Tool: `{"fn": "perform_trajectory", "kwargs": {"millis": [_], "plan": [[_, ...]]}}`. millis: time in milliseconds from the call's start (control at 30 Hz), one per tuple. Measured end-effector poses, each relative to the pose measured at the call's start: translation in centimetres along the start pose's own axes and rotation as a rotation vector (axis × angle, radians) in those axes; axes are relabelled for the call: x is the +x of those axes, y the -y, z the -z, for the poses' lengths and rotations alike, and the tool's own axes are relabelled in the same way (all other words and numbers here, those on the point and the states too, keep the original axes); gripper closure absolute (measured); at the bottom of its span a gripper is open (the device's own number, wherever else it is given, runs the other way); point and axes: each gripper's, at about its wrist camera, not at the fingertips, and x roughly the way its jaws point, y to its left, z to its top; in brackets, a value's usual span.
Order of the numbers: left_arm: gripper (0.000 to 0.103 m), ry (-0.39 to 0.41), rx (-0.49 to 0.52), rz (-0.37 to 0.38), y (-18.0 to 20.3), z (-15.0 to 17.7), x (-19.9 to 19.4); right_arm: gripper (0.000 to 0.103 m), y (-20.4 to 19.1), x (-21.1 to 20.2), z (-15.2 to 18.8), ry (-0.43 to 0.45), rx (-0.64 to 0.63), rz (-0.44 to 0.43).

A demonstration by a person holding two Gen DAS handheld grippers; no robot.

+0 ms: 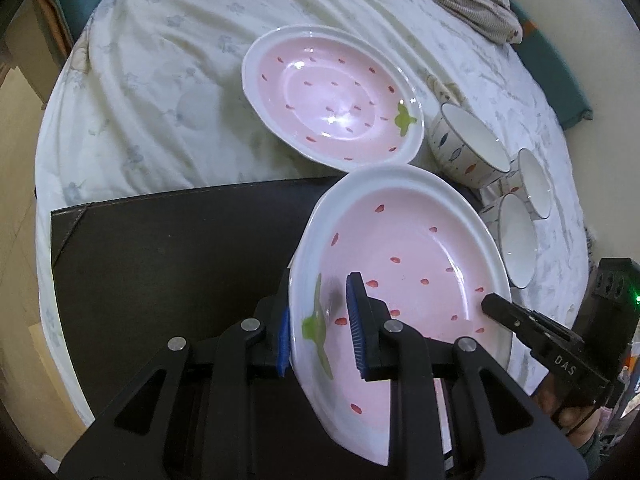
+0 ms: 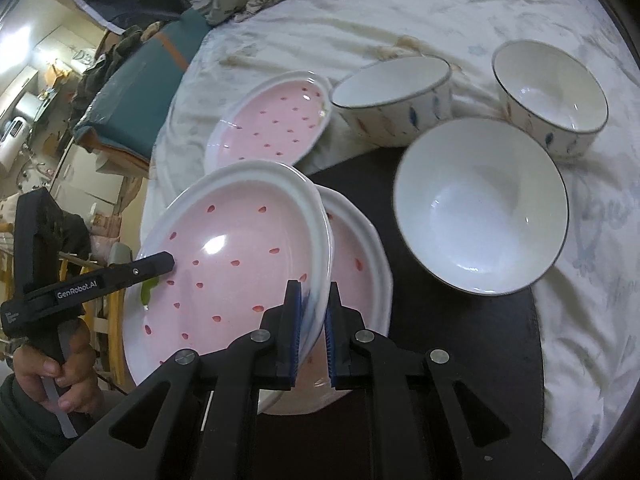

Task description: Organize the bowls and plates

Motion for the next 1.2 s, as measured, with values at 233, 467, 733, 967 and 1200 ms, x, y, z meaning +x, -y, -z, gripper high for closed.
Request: {"fn": "perform_trajectory", "kwargs": {"millis": [233, 467, 733, 967, 1200], "plan": [[0.083, -0.022, 0.002, -0.019, 0.2, -0.2, 1.4, 0.088, 0.7, 1.6, 0.7, -0.045, 0.003, 0.026], [0.083, -0.025, 0.008, -0.038, 0.3, -0.4, 2.1, 0.087, 1.0, 2.4, 0.5, -0.06, 0.01, 0.052], [0.081, -0.056, 0.016, -0.11, 0.2, -0.2, 3.1, 0.085, 1.1, 3.6, 0.3, -0.082, 0.015, 0.067], [0.079, -0.048, 0.012, -0.111, -0.1, -0.1, 3.2, 0.085, 0.9, 4.4, 0.3, -0.098, 0.008, 0.073], [0.079, -0.056, -0.001, -0.102, -0.2, -0.4, 3.3, 0.086, 1.4, 4.6, 0.1, -0.107, 0.039, 0.05]]}}
